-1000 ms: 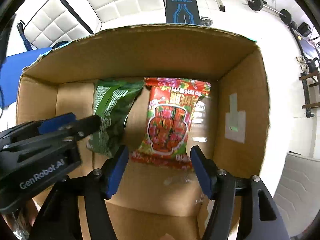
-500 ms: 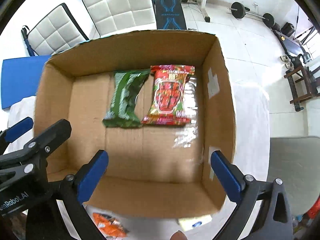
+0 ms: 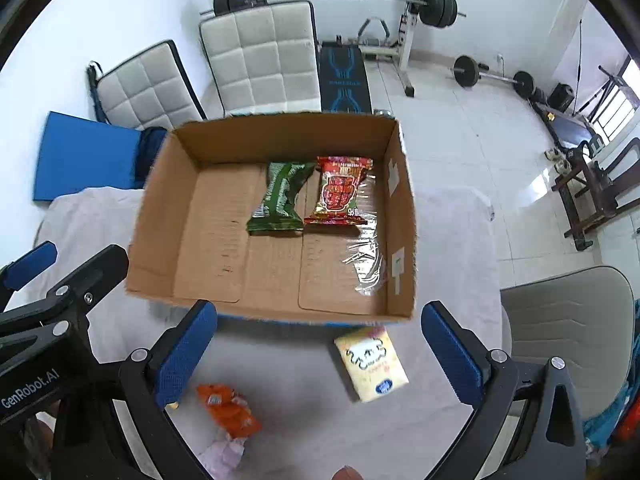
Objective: Organize soft objects
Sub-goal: 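Grasp the orange snack bag with the left tool while the right tool grasps the yellow tissue pack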
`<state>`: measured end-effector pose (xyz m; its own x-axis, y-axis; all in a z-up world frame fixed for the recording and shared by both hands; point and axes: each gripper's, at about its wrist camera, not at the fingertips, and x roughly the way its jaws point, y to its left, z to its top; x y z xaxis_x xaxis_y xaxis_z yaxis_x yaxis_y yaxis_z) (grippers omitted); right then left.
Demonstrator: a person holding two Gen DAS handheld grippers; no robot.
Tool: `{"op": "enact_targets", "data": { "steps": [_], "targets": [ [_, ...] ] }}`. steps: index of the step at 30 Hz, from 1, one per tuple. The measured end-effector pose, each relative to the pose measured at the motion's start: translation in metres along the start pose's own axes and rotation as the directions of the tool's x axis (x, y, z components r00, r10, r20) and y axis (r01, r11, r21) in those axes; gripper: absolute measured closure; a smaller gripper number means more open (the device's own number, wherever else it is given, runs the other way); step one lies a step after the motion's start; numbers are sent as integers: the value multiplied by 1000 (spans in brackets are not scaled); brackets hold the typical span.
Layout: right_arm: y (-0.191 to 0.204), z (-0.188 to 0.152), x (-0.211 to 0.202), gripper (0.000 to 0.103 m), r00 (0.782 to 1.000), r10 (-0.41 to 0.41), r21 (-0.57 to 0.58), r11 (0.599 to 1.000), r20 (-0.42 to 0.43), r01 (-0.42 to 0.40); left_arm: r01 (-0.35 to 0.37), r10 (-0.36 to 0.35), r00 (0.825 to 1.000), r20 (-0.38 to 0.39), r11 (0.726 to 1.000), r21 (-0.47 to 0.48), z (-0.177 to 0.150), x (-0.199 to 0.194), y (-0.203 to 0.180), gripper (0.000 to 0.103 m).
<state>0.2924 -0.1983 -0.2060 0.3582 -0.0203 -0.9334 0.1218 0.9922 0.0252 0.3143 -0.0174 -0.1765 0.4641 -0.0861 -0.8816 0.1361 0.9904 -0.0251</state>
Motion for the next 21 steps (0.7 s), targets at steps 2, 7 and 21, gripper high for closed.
{"op": "enact_targets", "data": {
  "steps": [2,7,21],
  "targets": [
    [1,-7,-20,0,1000,-5,-7,1000,20,5,7,-7,1000,13,1000,-7,-6,-14,-1,2],
    [-2,-22,-54,0,999,26,5,1000,48,-26,11,-11,999,40,1000,-5,-16,-44,-3,2],
    [-59,-69,103,0,956,-32,-5,999,-290,32,-162,154,954,-258,987,-10,-81,89,39,2]
  ]
}}
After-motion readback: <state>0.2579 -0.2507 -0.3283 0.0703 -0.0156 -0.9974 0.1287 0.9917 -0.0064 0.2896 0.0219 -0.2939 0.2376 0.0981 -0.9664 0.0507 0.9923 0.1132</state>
